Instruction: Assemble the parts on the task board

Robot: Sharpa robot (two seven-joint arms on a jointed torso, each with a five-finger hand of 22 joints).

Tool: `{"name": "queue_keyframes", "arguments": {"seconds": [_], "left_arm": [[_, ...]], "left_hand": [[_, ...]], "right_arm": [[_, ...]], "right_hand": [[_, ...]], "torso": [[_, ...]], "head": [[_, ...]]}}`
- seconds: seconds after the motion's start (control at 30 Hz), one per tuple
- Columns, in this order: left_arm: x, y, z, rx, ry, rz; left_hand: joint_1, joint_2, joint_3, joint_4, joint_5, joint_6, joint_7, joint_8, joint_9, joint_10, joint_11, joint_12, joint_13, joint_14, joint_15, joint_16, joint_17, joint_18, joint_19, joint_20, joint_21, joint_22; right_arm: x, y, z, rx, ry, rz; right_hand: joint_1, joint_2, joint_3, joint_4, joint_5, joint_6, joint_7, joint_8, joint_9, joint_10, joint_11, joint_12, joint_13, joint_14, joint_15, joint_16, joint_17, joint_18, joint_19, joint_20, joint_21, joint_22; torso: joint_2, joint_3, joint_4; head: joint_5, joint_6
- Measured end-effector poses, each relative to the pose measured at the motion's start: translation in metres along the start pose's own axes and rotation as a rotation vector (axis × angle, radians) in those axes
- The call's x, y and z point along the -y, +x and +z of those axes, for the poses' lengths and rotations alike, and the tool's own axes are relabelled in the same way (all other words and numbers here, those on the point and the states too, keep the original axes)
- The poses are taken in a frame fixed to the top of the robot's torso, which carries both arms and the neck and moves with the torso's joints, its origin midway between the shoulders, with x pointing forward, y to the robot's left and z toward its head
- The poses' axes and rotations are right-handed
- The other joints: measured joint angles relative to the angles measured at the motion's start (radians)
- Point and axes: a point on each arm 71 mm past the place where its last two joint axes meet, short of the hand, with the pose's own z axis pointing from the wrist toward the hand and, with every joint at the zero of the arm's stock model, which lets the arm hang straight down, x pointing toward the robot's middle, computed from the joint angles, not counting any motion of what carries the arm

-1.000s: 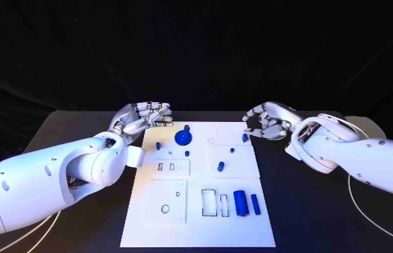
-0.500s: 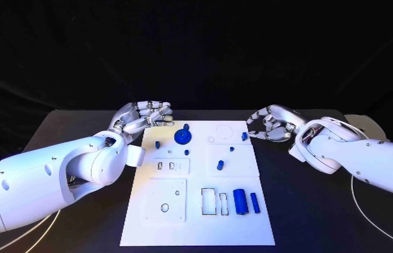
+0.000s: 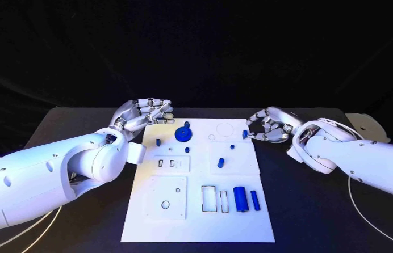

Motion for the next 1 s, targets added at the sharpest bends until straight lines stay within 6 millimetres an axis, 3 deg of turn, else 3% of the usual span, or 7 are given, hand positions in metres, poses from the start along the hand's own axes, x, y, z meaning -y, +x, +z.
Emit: {"name": "queue_keyframes", "arguments": {"seconds": [1.0], "left_arm": [[-0.001,0.000,0.002,0.000,-0.002,0.002]], "left_hand": [[0.000,0.000,0.005,-0.005,0.000,0.000,0.000,0.000,0.000,0.000,0.000,0.000,0.000,0.000,0.000,0.000,0.002,0.000,0.000,0.000,0.000,0.000]], "right_arm": [[-0.002,0.016,0.009,-0.039,0.009,-0.001]], "right_hand": [[0.011,0.011,0.032,-0.021,0.004,0.036,-0.007,0.027,0.000,0.000,0.000,0.000,0.000,0.000,0.000,0.000,0.000,0.000,-0.004,0.004,0.000,0.001]], "torso": [[-0.002,-0.0001,-0.0004]], "head": [[0.004,-0.009]]}}
